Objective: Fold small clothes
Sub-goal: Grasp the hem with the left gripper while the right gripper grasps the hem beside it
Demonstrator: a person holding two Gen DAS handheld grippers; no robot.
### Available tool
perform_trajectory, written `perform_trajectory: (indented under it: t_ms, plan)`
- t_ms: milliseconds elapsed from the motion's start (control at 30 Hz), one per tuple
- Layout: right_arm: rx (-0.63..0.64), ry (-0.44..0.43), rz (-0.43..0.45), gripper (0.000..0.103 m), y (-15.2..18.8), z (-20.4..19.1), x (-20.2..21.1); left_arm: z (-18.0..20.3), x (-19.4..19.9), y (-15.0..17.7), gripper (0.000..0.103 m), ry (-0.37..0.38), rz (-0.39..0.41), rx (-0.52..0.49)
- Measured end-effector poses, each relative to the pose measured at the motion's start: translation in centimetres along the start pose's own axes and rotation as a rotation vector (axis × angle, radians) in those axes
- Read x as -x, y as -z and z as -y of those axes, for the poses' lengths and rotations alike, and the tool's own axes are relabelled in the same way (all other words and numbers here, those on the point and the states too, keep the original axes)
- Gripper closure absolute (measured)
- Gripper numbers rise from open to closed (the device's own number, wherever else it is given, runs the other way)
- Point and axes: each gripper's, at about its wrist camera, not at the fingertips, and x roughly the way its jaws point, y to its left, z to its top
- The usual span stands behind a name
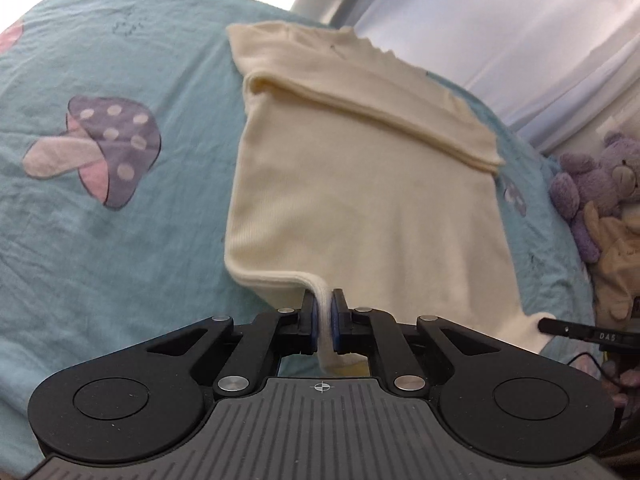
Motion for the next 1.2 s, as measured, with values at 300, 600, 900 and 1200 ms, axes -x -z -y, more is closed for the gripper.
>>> perform_trajectory:
  t_ms: [300, 600, 900, 1200]
  plan:
    - [0.078, 0.046, 0.123, 0.097, -5.2, -0.7, -0.6, -0.4, -2.2, -5.9, 0.095, -0.039, 0.099, -0.019]
    - [0.125, 0.192, 0.185, 0.097, -9.8, -0.1, -4.8, -2.2, -7.6, -9.3, 0.094, -0.121, 0.096, 0.022]
    - [0.137, 0.249, 0.286, 0.071, -10.1, 0.9, -3.7, -3.6, -6.2, -9.8, 0.074, -0.139, 0.207, -0.018]
    - [0.15, 0.221, 0.191, 0.064, -9.9, 1.3, -6.1, -1.1, -10.1, -10.3, 0.053, -0.11, 0.1, -0.176]
